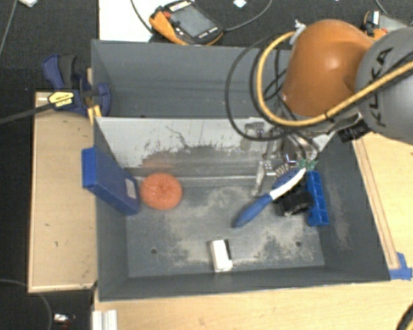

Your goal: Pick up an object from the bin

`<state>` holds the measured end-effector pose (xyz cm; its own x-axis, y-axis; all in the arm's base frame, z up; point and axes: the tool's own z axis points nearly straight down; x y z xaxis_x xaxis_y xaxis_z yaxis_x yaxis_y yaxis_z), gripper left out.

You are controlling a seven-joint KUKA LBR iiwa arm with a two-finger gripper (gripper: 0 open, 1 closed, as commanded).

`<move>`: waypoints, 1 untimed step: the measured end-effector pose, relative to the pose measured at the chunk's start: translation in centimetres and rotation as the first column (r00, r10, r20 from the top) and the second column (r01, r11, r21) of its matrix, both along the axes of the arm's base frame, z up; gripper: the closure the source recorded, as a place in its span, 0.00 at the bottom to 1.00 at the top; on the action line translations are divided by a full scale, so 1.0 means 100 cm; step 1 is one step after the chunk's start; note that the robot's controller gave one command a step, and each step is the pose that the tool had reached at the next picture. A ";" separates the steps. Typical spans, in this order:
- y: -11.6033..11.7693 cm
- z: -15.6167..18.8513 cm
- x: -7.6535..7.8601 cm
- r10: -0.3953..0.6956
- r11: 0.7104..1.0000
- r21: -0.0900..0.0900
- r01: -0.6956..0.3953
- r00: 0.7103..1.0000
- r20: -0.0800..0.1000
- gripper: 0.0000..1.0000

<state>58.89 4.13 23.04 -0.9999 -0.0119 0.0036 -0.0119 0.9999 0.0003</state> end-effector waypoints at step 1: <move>0.000 0.005 0.001 -0.002 1.000 0.000 0.002 1.000 0.008 0.00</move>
Offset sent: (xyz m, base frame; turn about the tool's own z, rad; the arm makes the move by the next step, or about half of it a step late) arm -0.0103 -0.0896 -0.0704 -0.5106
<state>59.00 4.10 23.54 -0.9999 -0.0102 -0.0042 -0.0102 0.9999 0.0007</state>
